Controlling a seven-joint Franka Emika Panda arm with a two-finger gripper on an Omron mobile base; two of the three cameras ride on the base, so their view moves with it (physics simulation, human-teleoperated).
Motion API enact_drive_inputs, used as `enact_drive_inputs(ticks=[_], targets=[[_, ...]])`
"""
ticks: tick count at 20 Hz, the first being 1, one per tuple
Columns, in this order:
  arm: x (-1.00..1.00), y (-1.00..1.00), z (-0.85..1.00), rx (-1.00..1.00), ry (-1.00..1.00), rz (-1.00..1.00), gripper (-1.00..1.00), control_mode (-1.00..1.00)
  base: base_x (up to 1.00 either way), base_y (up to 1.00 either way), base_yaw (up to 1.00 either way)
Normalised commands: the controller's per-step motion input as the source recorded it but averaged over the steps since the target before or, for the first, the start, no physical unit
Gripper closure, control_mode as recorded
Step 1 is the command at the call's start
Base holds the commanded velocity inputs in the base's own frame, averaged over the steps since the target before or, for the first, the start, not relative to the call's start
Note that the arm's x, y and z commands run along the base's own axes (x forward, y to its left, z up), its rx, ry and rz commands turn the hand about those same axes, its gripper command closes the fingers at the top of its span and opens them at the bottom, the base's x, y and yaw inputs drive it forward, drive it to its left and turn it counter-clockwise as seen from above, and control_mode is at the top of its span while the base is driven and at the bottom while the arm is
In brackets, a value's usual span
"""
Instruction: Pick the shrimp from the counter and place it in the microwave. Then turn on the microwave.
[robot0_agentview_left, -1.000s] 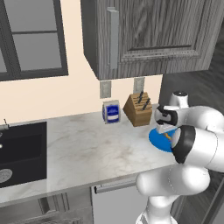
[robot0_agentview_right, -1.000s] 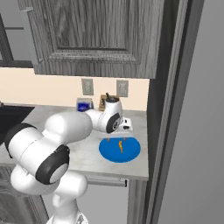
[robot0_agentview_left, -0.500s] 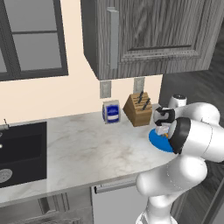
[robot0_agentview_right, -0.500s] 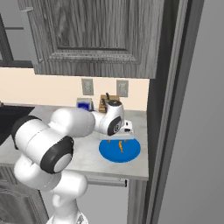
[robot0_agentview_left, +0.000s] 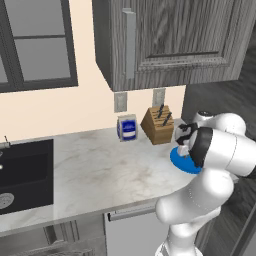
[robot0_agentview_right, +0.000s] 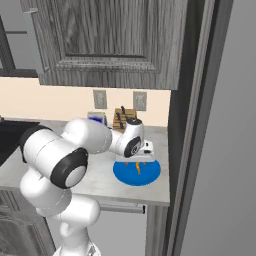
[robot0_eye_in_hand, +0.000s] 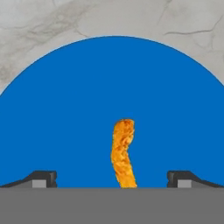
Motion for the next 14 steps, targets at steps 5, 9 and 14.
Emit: enact_drive_inputs(ticks=[5,9,14], targets=[[0.08,-0.02,-0.14,0.0,0.0,0.0,-1.0,-1.0,0.0,0.0,0.0],[0.09,-0.02,-0.16,0.0,0.0,0.0,-1.0,-1.0,0.0,0.0,0.0],[0.1,-0.02,-0.15,0.0,0.0,0.0,-1.0,-1.0,0.0,0.0,0.0]])
